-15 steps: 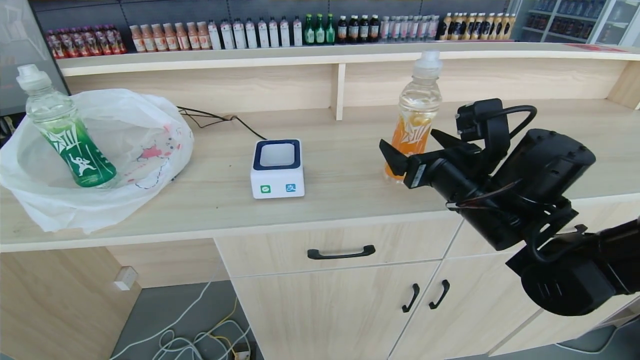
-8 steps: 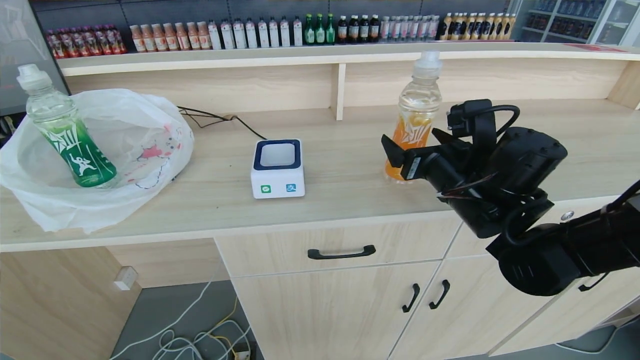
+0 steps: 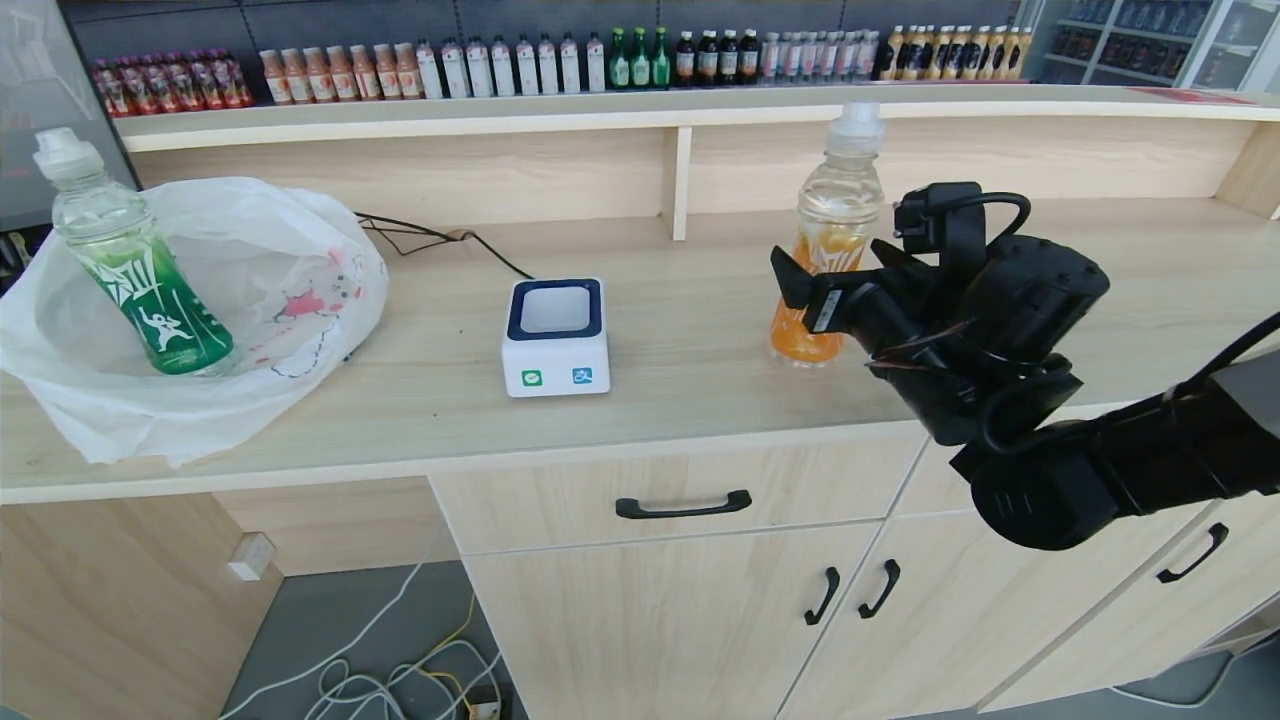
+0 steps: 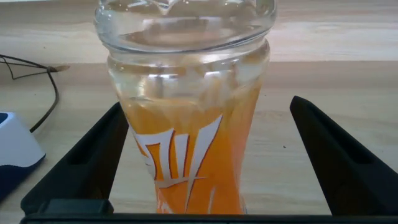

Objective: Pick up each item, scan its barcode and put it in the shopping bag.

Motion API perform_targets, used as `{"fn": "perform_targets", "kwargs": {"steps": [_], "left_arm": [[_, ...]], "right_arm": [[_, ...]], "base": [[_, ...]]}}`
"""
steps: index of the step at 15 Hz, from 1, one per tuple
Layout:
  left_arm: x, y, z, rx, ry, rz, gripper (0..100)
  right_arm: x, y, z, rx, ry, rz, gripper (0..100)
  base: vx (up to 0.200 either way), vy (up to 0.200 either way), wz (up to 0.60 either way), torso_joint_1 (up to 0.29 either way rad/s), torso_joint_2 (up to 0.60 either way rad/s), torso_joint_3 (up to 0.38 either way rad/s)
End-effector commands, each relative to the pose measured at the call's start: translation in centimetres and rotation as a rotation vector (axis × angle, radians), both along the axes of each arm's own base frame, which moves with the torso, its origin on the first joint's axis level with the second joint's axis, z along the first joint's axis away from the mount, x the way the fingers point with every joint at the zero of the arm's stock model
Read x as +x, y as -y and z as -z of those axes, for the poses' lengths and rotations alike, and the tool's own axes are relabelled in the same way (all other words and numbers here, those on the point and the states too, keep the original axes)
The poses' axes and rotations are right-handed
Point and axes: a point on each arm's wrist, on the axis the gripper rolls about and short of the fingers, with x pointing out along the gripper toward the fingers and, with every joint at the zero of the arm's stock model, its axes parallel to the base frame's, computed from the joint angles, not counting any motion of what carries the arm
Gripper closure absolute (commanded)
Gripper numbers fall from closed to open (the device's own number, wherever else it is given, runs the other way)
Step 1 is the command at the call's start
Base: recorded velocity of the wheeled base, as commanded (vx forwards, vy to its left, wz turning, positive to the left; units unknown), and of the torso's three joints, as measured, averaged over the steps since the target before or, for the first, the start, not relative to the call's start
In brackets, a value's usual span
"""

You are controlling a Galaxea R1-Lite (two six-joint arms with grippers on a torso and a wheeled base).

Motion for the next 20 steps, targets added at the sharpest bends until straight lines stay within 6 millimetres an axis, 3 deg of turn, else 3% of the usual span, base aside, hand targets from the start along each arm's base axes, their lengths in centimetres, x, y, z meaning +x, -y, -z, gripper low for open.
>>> {"fn": "perform_targets", "kwargs": {"steps": [1, 7, 13, 14, 20], "left_arm": [[0.0, 0.0, 0.0, 0.0, 0.0, -0.001, 0], [0.0, 0.0, 0.0, 0.0, 0.0, -0.001, 0], [0.0, 0.0, 0.0, 0.0, 0.0, -0.001, 0], [0.0, 0.0, 0.0, 0.0, 0.0, -0.001, 0], [0.0, 0.0, 0.0, 0.0, 0.0, -0.001, 0]], "right_arm": [[0.7, 0.1, -0.5, -0.001, 0.001, 0.007, 0], [1.6, 0.1, -1.8, -0.012, -0.001, -0.006, 0], [1.6, 0.1, -1.7, -0.017, -0.008, -0.008, 0], [1.5, 0.1, -1.8, -0.017, -0.006, -0.008, 100], [1.3, 0.1, -2.2, -0.014, 0.005, -0.019, 100]], "base": [[0.0, 0.0, 0.0, 0.0, 0.0, 0.0], [0.0, 0.0, 0.0, 0.0, 0.0, 0.0], [0.0, 0.0, 0.0, 0.0, 0.0, 0.0], [0.0, 0.0, 0.0, 0.0, 0.0, 0.0], [0.0, 0.0, 0.0, 0.0, 0.0, 0.0]]}}
